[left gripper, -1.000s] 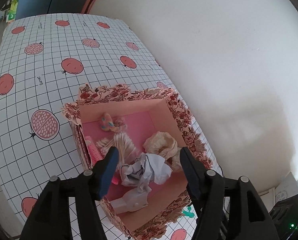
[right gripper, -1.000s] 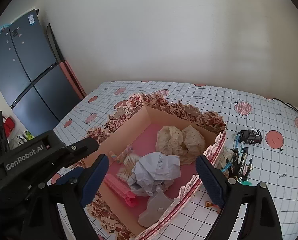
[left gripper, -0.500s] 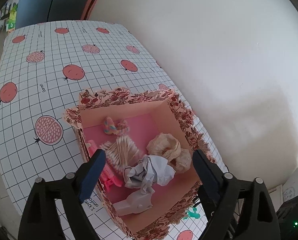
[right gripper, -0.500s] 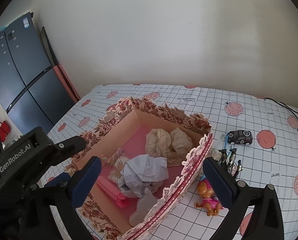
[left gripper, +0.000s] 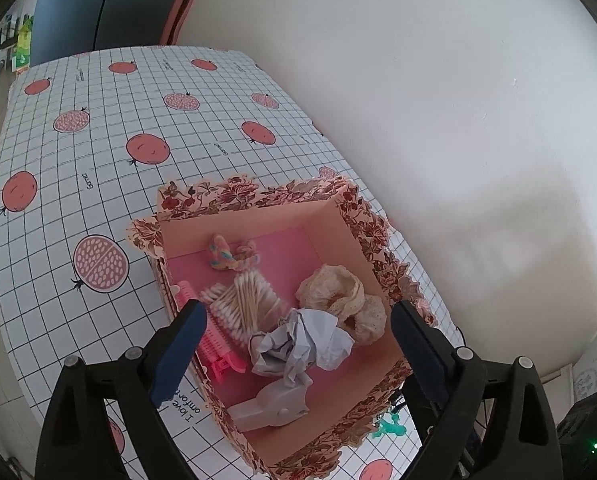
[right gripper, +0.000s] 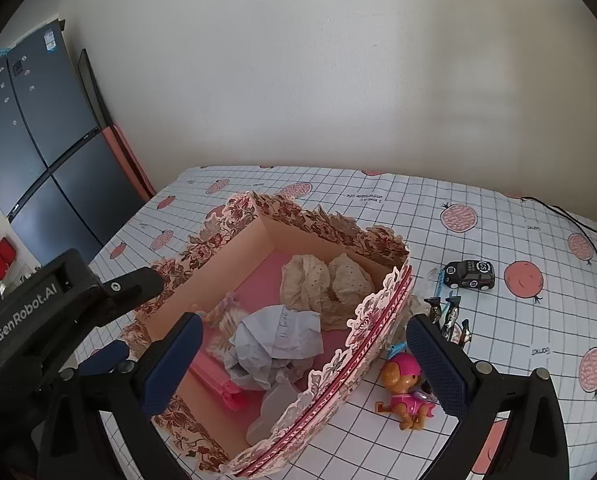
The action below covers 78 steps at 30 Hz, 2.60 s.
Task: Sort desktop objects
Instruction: 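Move both tools back toward the doll and toys beside the box, then lower the right tool onto the teal toy piece while the left tool approaches the pink-haired doll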
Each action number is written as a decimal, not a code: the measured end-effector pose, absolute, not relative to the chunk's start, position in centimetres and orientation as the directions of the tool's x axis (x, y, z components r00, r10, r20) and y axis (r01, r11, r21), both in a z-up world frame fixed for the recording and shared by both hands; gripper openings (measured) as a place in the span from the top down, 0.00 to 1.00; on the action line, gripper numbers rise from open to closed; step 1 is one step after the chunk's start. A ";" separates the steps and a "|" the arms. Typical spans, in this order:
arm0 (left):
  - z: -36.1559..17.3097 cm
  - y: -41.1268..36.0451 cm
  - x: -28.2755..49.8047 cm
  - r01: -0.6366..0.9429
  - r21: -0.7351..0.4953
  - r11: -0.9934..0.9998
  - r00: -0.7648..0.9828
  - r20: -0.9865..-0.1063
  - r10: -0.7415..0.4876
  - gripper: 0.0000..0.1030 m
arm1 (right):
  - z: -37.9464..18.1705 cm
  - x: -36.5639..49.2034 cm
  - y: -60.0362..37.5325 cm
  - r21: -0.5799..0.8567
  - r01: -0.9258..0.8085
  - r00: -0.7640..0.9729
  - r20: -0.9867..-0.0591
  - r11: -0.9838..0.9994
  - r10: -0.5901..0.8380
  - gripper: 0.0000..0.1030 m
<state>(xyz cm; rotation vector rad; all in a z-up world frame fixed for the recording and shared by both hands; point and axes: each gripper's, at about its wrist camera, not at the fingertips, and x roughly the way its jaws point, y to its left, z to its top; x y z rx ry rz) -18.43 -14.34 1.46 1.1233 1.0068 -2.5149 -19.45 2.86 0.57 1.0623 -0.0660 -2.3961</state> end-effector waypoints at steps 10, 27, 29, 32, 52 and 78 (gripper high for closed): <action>1.8 -13.7 -18.3 0.437 -0.474 -0.765 -0.690 -0.722 0.053 0.00 | 0.9 -19.5 3.8 0.236 0.430 -0.565 -0.683 -0.871 -0.464 0.00; 4.4 -9.8 -18.0 0.290 -0.474 -0.831 -0.744 -0.658 0.116 0.00 | 4.1 -19.5 10.2 0.233 0.372 -0.638 -0.639 -0.899 -0.430 0.00; 5.2 -8.5 -18.0 0.242 -0.463 -0.853 -0.758 -0.639 0.132 0.00 | 4.7 -19.5 11.6 0.243 0.350 -0.655 -0.626 -0.904 -0.422 0.00; 6.0 -6.7 -18.0 0.163 -0.465 -0.870 -0.767 -0.615 0.185 0.00 | 5.4 -19.6 14.1 0.260 0.312 -0.680 -0.610 -0.914 -0.406 0.00; 4.1 2.7 -18.1 0.013 -0.425 -0.905 -0.685 -0.663 0.302 0.00 | 2.6 -21.9 25.8 0.334 0.082 -0.683 -0.667 -0.939 -0.297 0.00; -7.3 3.4 -19.0 0.336 -0.315 -0.888 -0.427 -0.891 0.155 0.01 | -8.8 -24.9 22.8 0.401 0.039 -0.465 -0.803 -0.915 -0.372 0.09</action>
